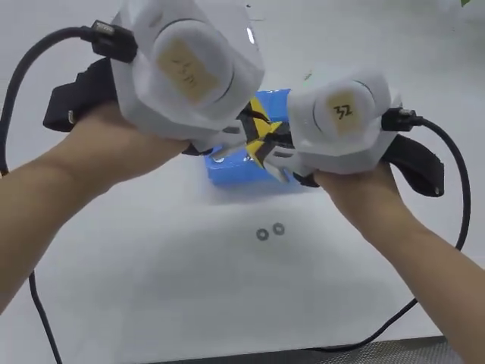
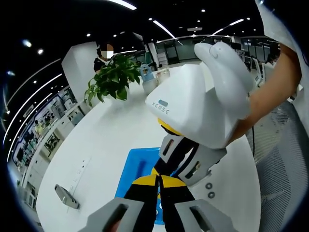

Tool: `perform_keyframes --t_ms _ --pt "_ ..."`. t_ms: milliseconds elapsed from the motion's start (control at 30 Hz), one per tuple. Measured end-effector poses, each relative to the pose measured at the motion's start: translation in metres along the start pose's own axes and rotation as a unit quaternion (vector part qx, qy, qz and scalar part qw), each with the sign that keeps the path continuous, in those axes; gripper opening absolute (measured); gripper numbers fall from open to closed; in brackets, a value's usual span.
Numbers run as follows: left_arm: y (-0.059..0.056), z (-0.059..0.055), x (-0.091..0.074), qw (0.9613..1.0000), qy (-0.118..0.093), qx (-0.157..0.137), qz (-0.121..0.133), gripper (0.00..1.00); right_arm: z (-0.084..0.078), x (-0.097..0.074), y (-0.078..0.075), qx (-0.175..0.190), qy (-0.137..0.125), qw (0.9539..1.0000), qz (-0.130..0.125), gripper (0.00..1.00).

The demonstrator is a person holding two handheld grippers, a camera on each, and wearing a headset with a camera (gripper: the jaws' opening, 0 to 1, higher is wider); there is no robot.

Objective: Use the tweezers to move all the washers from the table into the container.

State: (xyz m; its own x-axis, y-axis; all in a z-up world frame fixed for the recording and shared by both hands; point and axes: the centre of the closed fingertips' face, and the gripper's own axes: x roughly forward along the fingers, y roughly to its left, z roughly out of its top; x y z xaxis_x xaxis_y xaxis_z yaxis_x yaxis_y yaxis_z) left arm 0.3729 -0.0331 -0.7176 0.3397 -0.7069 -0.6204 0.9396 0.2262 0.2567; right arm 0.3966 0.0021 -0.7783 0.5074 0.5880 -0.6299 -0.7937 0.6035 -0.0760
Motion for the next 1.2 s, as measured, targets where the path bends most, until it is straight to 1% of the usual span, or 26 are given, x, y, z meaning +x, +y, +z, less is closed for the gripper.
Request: perform_keyframes --t_ms 33,200,300,433,467,500,600,633,733,800,833,867,900,933,1000,1067,1100,1167,1200 --pt "0.0 0.0 0.0 1.0 0.0 0.0 -0.001 0.0 0.001 0.0 0.0 0.003 -0.001 1.0 0.003 0.04" --pt "0.002 0.0 0.002 1.0 -0.001 -0.003 0.0 0.0 0.002 0.001 0.0 0.005 -0.001 1.0 0.001 0.04" --pt "0.001 0.002 -0.002 1.0 -0.001 0.002 0.0 0.0 0.004 -0.003 0.001 0.011 -0.005 0.9999 0.001 0.05" --pt "0.001 0.01 -0.013 0.9999 -0.009 0.004 0.006 0.0 0.015 -0.015 0.003 0.019 -0.025 0.9995 -0.002 0.06" --pt "-0.002 0.015 -0.017 0.9999 -0.013 0.005 0.008 0.0 0.017 -0.019 0.004 0.02 -0.03 0.9994 -0.003 0.06" --pt "-0.003 0.018 -0.02 0.9998 -0.016 0.005 0.009 0.0 0.02 -0.022 0.005 0.021 -0.034 0.9992 -0.003 0.06" --pt "-0.01 0.029 -0.034 0.9994 -0.031 0.0 0.014 0.0 0.027 -0.035 0.011 0.026 -0.05 0.9984 -0.003 0.06" --pt "-0.011 0.031 -0.037 0.9993 -0.034 -0.003 0.014 0.0 0.029 -0.04 0.015 0.026 -0.056 0.9981 -0.003 0.07" --pt "-0.021 0.036 -0.047 0.999 -0.042 -0.003 0.014 0.0 0.032 -0.051 0.022 0.025 -0.066 0.9975 -0.005 0.07" --pt "-0.025 0.037 -0.05 0.999 -0.043 0.0 0.013 0.0 0.031 -0.057 0.028 0.025 -0.07 0.9972 -0.007 0.07" --pt "-0.029 0.038 -0.051 0.999 -0.043 0.003 0.013 0.0 0.031 -0.058 0.029 0.023 -0.072 0.9971 -0.009 0.07" --pt "-0.031 0.038 -0.05 0.999 -0.042 0.004 0.012 0.0 0.029 -0.06 0.032 0.022 -0.072 0.9971 -0.01 0.07" --pt "-0.036 0.037 -0.05 0.9992 -0.038 0.007 0.008 0.0 0.027 -0.06 0.034 0.024 -0.07 0.9972 -0.009 0.07" --pt "-0.037 0.037 -0.05 0.9993 -0.037 0.007 0.005 0.0 0.024 -0.062 0.038 0.029 -0.067 0.9973 -0.006 0.07" --pt "-0.044 0.037 -0.051 0.9994 -0.035 0.007 0.002 0.0 0.019 -0.064 0.043 0.03 -0.066 0.9973 -0.006 0.07" --pt "-0.047 0.034 -0.049 0.9994 -0.033 -0.001 -0.005 0.0 0.012 -0.065 0.048 0.038 -0.061 0.9974 -0.001 0.07" --pt "-0.054 0.032 -0.049 0.9994 -0.033 -0.009 -0.009 0.0 0.009 -0.065 0.05 0.042 -0.058 0.9974 0.002 0.07" --pt "-0.06 0.029 -0.047 0.9993 -0.032 -0.017 -0.013 0.0 0.001 -0.065 0.054 0.048 -0.051 0.9976 0.004 0.08" --pt "-0.066 0.027 -0.047 0.9993 -0.029 -0.018 -0.016 0.0 -0.002 -0.064 0.056 0.053 -0.047 0.9975 0.004 0.08"
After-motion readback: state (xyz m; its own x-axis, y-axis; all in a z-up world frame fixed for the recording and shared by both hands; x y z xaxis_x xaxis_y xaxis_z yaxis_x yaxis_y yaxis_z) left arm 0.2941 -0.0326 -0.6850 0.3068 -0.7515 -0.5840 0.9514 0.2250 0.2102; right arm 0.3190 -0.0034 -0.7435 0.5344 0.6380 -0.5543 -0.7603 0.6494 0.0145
